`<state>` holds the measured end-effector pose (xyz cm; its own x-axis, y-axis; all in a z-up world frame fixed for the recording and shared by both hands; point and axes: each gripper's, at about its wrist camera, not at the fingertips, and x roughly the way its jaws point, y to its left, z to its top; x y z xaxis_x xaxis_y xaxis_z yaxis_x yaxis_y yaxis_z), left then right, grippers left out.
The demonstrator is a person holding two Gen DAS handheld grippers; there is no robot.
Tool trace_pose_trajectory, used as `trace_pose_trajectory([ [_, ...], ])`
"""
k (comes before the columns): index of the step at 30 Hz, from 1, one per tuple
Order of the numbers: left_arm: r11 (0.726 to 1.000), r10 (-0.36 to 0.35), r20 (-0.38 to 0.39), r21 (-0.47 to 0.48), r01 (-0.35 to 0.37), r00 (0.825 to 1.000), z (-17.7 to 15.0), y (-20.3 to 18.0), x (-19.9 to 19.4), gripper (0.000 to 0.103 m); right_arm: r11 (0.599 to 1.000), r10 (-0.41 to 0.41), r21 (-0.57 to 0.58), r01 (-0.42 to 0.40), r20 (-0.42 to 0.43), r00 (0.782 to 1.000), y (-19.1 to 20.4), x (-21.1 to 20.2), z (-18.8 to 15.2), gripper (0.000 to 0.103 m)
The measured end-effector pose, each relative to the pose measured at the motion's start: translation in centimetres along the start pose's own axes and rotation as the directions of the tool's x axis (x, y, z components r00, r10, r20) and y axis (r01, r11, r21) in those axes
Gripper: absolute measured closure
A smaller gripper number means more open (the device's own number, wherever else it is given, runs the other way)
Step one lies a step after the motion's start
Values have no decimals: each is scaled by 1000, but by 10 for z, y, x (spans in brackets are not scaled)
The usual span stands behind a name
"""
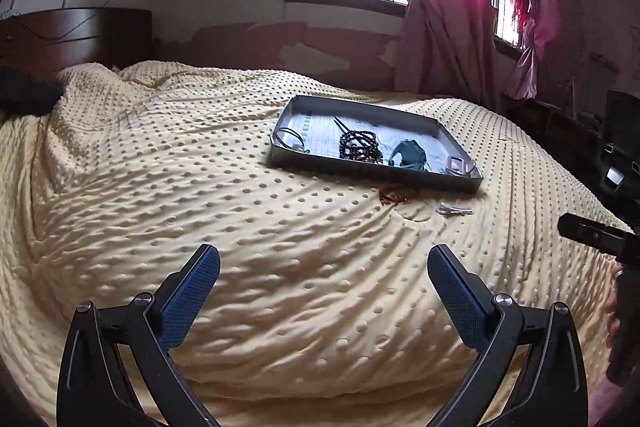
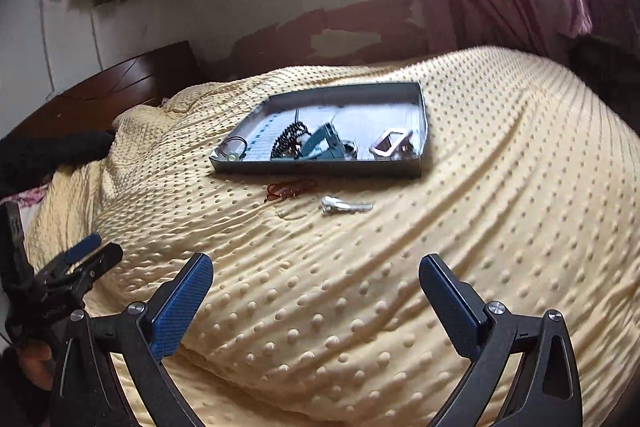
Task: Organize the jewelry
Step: 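Withdraw both tools from the tray toward the red bracelet and key, then grasp the red bead bracelet with the left tool while the right tool grasps the silver key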
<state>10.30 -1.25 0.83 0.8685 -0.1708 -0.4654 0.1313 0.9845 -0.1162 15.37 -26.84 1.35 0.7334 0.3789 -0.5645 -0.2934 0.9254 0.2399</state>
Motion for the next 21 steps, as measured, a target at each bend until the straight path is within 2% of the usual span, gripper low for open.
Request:
trace_pose_trajectory([
  [9, 1000, 5, -31, 28, -4, 1000, -3, -6, 15, 1, 999, -30, -28, 28, -73, 997, 1, 19, -8, 0],
  [14, 999, -51, -73, -5, 51, 996, -2, 1, 25, 1, 997, -55, -56, 48, -140, 989, -3, 33, -10, 0],
  [21, 999, -47, -96, 19, 49, 994, 0, 0, 35, 1, 990, -75, -131, 54, -163, 984, -5, 48, 0, 0],
])
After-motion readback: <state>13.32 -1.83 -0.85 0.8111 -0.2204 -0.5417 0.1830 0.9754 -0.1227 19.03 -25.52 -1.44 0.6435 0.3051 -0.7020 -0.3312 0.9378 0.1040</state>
